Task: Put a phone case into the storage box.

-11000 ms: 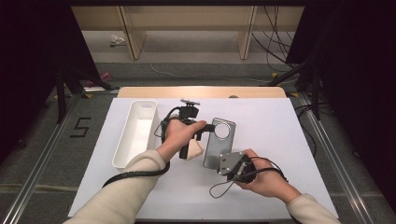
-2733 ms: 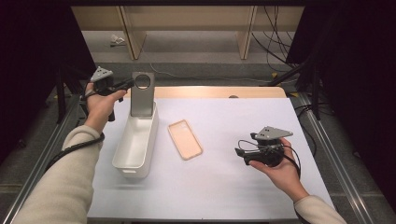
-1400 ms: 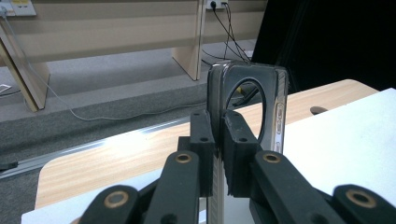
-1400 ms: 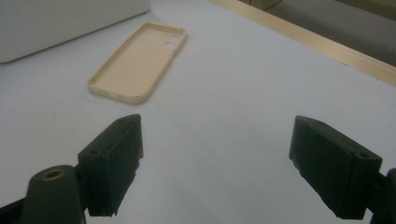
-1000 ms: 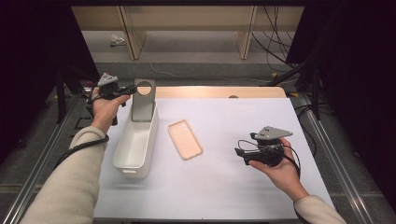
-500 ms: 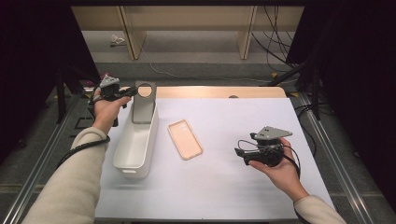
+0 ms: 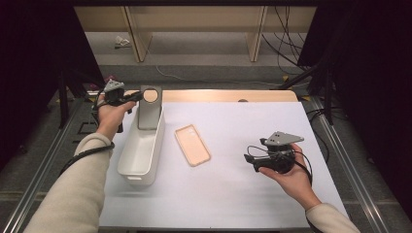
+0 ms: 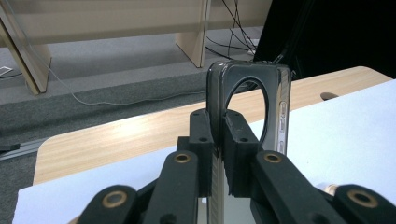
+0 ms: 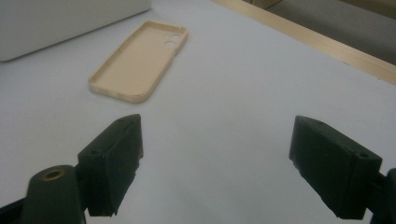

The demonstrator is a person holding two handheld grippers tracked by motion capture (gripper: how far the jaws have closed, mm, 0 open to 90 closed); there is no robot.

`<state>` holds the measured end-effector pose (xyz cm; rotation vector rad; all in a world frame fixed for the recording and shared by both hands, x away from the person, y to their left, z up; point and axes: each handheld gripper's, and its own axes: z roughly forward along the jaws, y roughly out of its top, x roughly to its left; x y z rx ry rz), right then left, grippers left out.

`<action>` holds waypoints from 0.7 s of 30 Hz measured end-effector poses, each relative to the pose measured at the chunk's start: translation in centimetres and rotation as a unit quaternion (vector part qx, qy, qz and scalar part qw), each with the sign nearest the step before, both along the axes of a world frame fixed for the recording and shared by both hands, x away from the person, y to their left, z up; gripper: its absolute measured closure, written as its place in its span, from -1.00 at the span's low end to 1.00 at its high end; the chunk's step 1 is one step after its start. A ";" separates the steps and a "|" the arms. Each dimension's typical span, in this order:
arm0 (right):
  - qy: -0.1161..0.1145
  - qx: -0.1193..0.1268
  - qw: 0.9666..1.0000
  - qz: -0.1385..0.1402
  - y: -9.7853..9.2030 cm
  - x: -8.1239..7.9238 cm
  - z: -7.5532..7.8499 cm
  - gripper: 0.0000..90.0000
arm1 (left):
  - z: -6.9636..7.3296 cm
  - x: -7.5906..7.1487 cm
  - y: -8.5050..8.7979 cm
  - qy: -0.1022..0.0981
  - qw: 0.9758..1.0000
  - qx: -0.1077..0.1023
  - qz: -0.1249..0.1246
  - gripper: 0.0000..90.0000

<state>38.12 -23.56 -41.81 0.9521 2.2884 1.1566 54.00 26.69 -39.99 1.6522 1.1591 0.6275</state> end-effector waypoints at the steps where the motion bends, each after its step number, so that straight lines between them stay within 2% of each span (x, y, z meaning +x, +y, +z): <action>1: 0.000 0.000 1.000 0.000 0.0 0.0 0.0 -0.59 | 0.0 0.0 0.0 0.001 1.000 0.001 0.000 0.83; 21: 0.002 0.000 1.000 0.002 0.0 0.0 -0.1 -0.59 | -0.8 0.2 0.1 0.012 0.999 0.035 0.009 0.83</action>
